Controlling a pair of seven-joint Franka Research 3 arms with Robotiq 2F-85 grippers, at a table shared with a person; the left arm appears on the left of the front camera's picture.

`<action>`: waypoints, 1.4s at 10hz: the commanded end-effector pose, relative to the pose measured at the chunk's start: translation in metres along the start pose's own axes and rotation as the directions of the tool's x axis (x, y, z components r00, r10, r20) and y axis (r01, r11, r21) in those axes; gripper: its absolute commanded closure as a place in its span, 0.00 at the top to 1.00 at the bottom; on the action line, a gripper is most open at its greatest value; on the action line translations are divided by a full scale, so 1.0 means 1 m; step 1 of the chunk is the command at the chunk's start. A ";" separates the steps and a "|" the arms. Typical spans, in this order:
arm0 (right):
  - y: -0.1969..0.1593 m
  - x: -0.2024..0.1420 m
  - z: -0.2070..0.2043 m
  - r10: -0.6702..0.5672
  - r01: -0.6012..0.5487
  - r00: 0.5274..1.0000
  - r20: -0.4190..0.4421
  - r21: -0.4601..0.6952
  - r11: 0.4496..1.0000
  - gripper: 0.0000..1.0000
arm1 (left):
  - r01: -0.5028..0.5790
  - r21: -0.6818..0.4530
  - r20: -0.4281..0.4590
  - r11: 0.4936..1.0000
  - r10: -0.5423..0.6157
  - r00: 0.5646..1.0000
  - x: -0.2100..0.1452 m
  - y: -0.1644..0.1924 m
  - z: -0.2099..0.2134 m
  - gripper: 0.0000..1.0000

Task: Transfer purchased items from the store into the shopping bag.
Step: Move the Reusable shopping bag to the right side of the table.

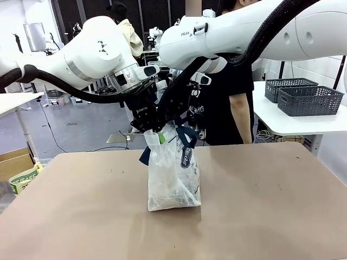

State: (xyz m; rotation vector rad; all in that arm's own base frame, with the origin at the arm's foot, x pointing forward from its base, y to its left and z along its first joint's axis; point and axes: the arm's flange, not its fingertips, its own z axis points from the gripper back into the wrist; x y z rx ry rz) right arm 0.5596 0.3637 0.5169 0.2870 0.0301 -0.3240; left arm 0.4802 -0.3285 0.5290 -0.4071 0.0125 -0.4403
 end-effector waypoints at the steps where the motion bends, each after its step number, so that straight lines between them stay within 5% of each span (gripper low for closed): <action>1: -0.018 0.001 0.003 0.007 -0.007 1.000 -0.013 0.060 0.998 0.58 | 0.002 -0.001 -0.003 1.000 -0.002 1.000 -0.001 0.000 0.000 0.00; 3: -0.031 0.004 0.006 -0.016 0.016 1.000 -0.009 0.066 0.998 0.97 | 0.002 -0.001 -0.003 1.000 -0.002 1.000 -0.001 0.000 0.000 0.00; 10: -0.098 0.056 0.019 -0.251 0.254 0.967 -0.037 0.191 0.948 1.00 | 0.002 -0.001 -0.003 1.000 -0.002 1.000 -0.001 0.000 0.000 0.00; 14: -0.154 0.056 0.081 -0.086 0.076 0.996 0.017 0.321 0.944 1.00 | 0.002 -0.001 -0.003 1.000 -0.002 1.000 -0.001 0.000 0.000 0.00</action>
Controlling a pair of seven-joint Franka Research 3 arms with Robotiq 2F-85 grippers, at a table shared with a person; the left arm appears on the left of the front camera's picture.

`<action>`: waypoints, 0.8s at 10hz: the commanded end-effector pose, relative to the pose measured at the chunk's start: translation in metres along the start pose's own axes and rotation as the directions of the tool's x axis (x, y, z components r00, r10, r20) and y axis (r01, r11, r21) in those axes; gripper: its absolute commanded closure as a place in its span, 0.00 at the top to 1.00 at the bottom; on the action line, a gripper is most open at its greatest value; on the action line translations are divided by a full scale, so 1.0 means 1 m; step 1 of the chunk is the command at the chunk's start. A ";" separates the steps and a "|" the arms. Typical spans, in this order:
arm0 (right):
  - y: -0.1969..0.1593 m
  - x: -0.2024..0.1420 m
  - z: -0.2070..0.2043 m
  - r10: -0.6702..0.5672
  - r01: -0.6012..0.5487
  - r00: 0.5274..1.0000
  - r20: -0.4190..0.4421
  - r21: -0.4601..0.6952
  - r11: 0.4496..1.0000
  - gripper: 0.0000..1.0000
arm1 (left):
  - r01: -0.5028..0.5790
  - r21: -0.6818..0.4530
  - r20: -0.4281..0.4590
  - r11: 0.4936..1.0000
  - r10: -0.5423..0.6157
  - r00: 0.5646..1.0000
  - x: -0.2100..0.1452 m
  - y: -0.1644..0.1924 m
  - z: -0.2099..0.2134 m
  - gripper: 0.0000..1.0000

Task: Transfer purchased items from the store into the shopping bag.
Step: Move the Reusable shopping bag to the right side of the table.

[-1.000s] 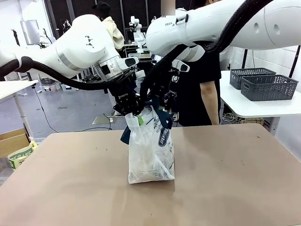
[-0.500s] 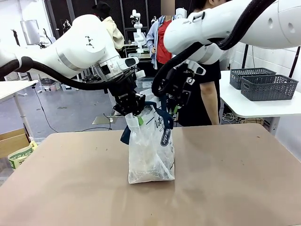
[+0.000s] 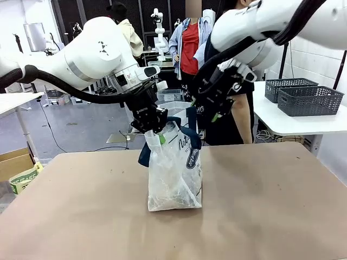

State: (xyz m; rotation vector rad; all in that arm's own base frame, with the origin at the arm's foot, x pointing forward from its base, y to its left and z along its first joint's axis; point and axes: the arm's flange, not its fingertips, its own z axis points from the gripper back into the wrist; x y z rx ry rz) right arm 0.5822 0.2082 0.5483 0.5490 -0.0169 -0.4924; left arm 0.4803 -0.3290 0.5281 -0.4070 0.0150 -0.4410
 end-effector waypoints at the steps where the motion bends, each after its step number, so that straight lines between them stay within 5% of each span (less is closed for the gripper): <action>1: -0.035 -0.002 0.036 0.106 -0.112 0.993 0.044 0.148 0.983 1.00 | 0.002 0.000 -0.001 1.000 -0.002 1.000 -0.001 0.000 0.001 0.00; 3: -0.048 -0.004 0.066 0.271 -0.275 0.961 0.051 0.218 0.936 1.00 | 0.002 0.000 -0.001 1.000 -0.002 1.000 -0.001 0.000 0.001 0.00; 6: -0.088 0.000 0.092 0.684 -0.689 0.720 0.115 0.242 0.684 1.00 | 0.002 0.000 -0.001 1.000 -0.002 1.000 -0.001 0.000 0.001 0.00; 8: -0.109 -0.004 0.101 0.780 -0.807 0.590 0.207 0.140 0.574 1.00 | 0.002 0.000 -0.001 1.000 -0.002 1.000 -0.001 0.000 0.001 0.00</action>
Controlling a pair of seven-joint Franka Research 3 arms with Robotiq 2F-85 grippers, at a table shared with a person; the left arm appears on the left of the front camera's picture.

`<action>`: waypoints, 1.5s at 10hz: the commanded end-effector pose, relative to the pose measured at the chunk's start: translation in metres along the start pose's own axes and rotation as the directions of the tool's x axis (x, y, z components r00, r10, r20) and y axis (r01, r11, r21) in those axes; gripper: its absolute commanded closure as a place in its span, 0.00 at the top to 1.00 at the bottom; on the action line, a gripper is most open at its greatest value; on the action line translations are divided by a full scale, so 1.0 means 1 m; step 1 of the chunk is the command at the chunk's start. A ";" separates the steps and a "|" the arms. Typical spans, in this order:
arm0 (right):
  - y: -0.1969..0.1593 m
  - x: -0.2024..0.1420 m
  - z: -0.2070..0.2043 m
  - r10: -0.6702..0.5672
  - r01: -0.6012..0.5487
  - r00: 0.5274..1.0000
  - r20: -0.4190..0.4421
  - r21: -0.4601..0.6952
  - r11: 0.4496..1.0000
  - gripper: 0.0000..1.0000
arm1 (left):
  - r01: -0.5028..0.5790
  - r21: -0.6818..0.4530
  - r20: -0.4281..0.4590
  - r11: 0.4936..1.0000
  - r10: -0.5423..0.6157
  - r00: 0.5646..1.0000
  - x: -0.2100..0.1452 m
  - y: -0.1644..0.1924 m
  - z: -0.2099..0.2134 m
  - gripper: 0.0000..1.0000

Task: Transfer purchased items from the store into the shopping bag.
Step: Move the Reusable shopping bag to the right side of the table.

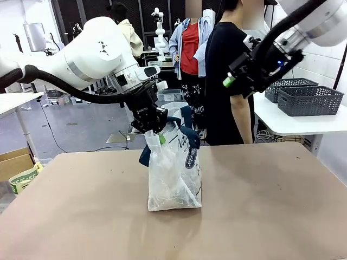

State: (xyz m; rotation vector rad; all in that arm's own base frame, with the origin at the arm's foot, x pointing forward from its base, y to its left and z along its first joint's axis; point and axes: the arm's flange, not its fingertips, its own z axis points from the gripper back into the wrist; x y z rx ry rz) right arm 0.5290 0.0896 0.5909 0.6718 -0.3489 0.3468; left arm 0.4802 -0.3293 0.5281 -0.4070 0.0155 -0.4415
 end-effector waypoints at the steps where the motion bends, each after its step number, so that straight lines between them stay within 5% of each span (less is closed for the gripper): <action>1: -0.004 -0.029 0.008 0.156 -0.152 0.980 0.125 -0.045 0.987 1.00 | 0.002 0.000 0.000 1.000 -0.002 1.000 -0.001 0.000 0.001 0.00; 3: 0.010 -0.040 0.005 0.249 -0.240 0.940 0.232 -0.066 0.969 1.00 | 0.002 0.000 0.000 1.000 -0.002 1.000 -0.001 0.000 0.001 0.00; 4: -0.006 -0.016 0.017 0.172 -0.167 0.981 0.089 -0.063 0.984 1.00 | 0.002 0.000 0.000 1.000 -0.002 1.000 -0.001 0.000 0.001 0.00; 11: -0.006 -0.016 0.017 0.172 -0.167 0.981 0.089 -0.063 0.984 1.00 | 0.000 0.000 0.000 1.000 0.000 1.000 0.000 0.000 0.000 0.00; 15: -0.006 -0.016 0.017 0.172 -0.167 0.981 0.089 -0.063 0.984 1.00 | -0.058 0.171 0.051 0.984 0.050 0.997 0.021 0.012 0.065 0.00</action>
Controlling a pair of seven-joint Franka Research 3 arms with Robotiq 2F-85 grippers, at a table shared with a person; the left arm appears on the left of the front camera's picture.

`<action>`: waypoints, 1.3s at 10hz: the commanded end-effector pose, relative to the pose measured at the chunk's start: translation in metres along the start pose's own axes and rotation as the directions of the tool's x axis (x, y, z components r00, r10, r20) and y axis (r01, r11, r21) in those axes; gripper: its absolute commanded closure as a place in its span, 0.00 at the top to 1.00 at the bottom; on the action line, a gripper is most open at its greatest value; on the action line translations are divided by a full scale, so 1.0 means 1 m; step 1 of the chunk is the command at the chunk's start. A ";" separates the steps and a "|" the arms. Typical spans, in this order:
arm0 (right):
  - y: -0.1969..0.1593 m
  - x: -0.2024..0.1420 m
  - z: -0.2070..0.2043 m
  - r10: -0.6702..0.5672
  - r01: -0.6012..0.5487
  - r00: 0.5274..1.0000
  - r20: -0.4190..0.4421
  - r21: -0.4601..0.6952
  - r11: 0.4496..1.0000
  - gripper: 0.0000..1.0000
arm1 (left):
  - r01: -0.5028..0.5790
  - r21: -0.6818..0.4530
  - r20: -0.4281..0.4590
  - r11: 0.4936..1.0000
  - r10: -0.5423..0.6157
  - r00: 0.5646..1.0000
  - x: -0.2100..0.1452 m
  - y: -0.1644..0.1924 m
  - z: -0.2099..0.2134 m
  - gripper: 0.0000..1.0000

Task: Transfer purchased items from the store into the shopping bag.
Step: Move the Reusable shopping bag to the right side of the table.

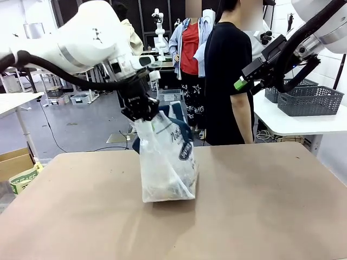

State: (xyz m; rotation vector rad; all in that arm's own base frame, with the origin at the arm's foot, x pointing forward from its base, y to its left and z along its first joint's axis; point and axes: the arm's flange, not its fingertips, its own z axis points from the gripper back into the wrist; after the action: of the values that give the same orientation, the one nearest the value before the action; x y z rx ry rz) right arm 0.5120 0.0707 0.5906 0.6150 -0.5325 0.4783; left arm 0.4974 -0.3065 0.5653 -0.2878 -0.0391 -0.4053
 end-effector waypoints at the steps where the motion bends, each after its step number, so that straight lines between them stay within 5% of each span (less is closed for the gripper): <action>1: 0.000 0.003 0.001 -0.017 0.017 1.000 -0.023 -0.006 1.000 1.00 | -0.028 0.090 0.040 0.996 0.024 0.999 0.019 0.011 0.036 0.00; 8: 0.000 0.003 0.001 -0.017 0.017 1.000 -0.023 -0.006 1.000 1.00 | -0.147 0.360 0.201 0.922 0.077 0.977 0.001 0.144 0.099 0.00; 13: 0.000 0.003 0.001 -0.017 0.017 1.000 -0.023 -0.006 1.000 1.00 | -0.174 0.314 0.258 0.933 0.093 0.962 -0.073 0.226 0.103 0.00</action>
State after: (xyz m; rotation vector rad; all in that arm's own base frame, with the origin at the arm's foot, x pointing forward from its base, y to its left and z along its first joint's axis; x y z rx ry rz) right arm 0.5122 0.0696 0.5910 0.6166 -0.5312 0.4766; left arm 0.5391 -0.0605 0.6029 0.0330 -0.2739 -0.2059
